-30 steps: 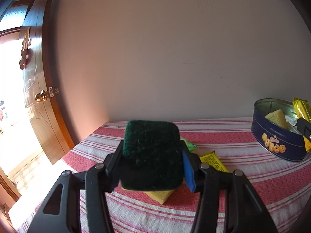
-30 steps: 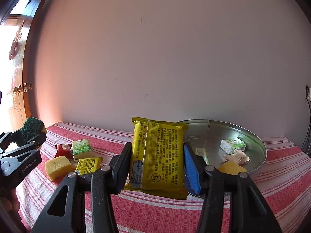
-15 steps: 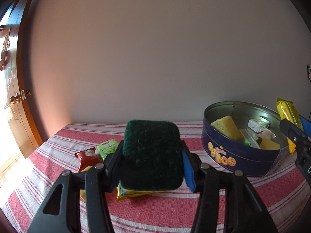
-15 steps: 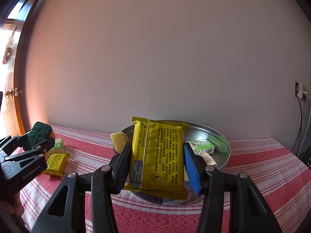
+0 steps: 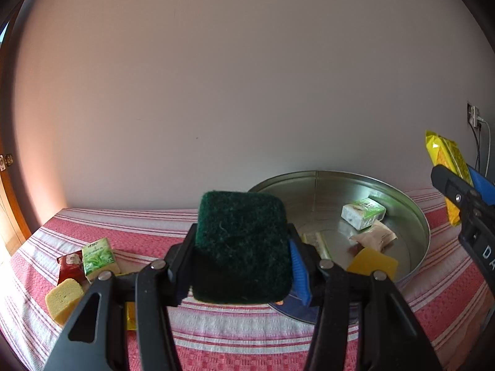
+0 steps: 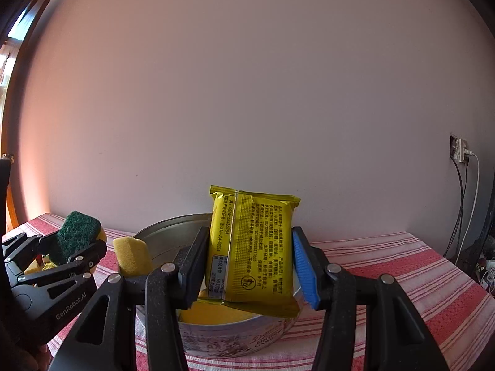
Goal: Organize objects
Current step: 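Carry the green sponge and yellow packet over the tin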
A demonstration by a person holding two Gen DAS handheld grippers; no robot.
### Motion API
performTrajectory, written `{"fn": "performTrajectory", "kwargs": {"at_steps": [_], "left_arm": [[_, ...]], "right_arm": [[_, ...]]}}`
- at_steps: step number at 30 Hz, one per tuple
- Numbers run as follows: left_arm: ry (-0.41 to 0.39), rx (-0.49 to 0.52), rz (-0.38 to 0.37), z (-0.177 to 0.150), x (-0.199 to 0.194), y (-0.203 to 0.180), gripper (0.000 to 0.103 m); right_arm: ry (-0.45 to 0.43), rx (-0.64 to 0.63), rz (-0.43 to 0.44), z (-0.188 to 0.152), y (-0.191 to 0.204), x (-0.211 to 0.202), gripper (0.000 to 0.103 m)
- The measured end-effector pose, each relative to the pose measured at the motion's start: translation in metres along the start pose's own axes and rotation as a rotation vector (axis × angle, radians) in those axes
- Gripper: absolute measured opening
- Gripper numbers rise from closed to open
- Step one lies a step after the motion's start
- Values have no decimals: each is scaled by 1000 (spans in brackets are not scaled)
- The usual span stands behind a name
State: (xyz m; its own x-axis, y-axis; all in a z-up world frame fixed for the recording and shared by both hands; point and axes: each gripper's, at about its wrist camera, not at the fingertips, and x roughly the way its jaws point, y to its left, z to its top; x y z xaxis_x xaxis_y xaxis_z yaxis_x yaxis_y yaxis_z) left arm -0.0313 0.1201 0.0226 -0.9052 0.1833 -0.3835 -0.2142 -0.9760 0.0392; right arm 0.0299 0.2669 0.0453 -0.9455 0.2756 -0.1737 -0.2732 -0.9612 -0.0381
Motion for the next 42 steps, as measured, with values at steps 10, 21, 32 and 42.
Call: {"fn": "performTrajectory", "kwargs": {"at_steps": [10,21,32,42], "left_arm": [[34,22,-90,18,27,-54,52],[78,36,-77,26,47,-63,52],[171,56,-59,38,72,-54,52],[284,54,-11,44,100,-47,52]], "right_arm": [[0,68,-162,2,-41,24,54],[5,48,-158,-2,-25,32,54],[47,44,-78,-9,-3,61,54],[153,17,39,-12,11,78,54]]}}
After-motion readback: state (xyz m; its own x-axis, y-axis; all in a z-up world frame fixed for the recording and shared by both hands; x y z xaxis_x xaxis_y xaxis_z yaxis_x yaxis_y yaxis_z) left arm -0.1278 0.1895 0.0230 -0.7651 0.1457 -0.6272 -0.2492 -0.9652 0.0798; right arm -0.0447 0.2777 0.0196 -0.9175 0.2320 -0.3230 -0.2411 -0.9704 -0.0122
